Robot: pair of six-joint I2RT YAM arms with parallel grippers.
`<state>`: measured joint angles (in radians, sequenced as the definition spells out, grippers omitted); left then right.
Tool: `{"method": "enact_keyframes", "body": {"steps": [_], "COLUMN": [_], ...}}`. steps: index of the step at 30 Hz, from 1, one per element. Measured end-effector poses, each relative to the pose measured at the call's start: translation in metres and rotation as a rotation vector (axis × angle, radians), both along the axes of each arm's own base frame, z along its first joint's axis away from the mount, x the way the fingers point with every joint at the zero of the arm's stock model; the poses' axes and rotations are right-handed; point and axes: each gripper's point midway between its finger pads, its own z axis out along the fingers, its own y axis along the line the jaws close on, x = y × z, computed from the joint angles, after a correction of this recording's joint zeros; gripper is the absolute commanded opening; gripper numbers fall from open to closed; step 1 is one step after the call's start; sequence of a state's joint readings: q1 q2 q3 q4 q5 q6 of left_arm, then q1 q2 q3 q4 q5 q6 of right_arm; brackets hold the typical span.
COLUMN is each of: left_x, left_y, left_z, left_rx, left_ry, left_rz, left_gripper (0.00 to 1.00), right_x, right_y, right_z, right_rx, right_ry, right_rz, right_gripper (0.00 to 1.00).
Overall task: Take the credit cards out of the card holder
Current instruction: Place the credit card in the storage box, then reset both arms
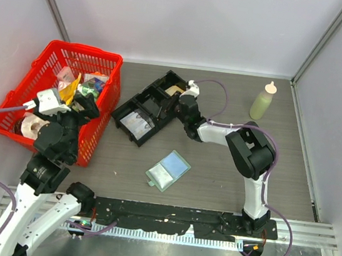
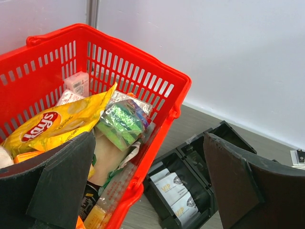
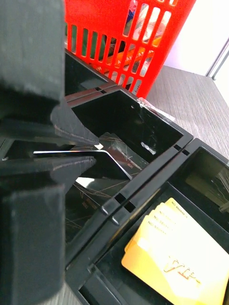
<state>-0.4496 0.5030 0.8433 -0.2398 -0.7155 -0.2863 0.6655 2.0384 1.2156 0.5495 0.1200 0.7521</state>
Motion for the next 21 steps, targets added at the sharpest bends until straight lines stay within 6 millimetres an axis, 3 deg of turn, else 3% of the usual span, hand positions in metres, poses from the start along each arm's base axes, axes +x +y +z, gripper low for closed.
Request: {"method": "enact_keyframes", "body": {"steps": [1, 5, 8, 11, 16, 21], "left_x": [0.0, 0.0, -0.002, -0.008, -0.021, -0.033], "left_y": [0.0, 0.002, 0.002, 0.006, 0.017, 0.027], "left_z": [0.0, -0.002, -0.002, 0.0, 0.008, 0.014], "left_rx": [0.002, 0.006, 0.002, -0.008, -0.024, -0.051], "left_ry": [0.0, 0.004, -0.006, -0.036, -0.096, -0.162], "left_rz": [0.002, 0.01, 0.01, 0.011, 0.037, 0.063], "left_gripper": [1.0, 1.0, 1.0, 1.0, 1.0, 0.99], "right_x": [-0.002, -0.001, -0.004, -0.014, -0.038, -0.079], "right_y": [0.002, -0.001, -0.021, -0.045, -0.092, -0.156], "right_z": [0.0, -0.003, -0.01, 0.0, 0.069, 0.151], "right_rx": [-0.002, -0.029, -0.094, -0.167, -0.225, -0.241], "right_ry": [-0.001, -0.015, -0.011, -0.02, -0.135, -0.28], "right_rz": [-0.002, -0.038, -0.082, -0.12, -0.195, -0.315], "right_gripper": [0.39, 0.53, 0.59, 0.67, 0.75, 0.81]}}
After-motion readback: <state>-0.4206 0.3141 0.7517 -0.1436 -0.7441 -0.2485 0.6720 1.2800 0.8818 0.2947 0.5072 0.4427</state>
